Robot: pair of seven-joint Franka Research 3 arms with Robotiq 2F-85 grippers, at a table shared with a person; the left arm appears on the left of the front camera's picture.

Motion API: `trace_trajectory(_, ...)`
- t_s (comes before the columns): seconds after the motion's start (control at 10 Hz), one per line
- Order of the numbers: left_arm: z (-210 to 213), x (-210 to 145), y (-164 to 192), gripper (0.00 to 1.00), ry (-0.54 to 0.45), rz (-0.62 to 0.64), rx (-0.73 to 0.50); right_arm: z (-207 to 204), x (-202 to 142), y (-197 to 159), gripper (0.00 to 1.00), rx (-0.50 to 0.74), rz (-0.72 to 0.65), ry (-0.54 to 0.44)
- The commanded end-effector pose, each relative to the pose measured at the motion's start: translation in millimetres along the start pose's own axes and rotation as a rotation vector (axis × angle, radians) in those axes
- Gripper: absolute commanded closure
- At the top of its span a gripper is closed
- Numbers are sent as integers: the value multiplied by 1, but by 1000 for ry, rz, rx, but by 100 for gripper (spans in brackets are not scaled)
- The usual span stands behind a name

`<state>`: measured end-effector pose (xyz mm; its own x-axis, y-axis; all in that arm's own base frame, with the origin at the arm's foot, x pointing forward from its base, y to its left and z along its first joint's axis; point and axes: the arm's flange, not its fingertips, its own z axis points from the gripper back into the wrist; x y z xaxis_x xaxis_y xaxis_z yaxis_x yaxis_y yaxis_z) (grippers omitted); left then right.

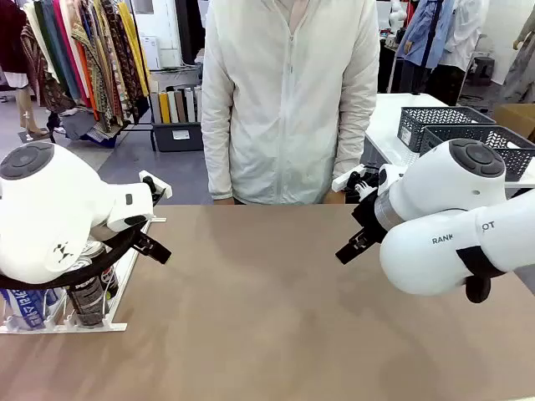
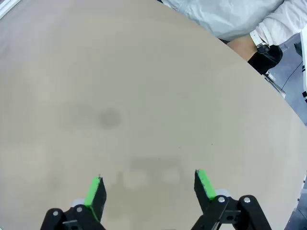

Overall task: Retrieve and store the cans from the dispenser.
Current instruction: Pick up one can from the Automatic Can Dispenser and place it in the middle of the table.

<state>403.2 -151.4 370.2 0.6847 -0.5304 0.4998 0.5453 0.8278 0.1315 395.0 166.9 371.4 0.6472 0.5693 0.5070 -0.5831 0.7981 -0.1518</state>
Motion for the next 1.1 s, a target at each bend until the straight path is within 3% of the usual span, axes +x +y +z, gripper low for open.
trace_trajectory(0.0, 0, 0, 0, 0, 0, 0, 0, 0, 0, 0, 0, 0, 0, 0)
trace_trajectory(1.0, 0, 0, 0, 0, 0, 0, 0, 0, 0, 0, 0, 0, 0, 0)
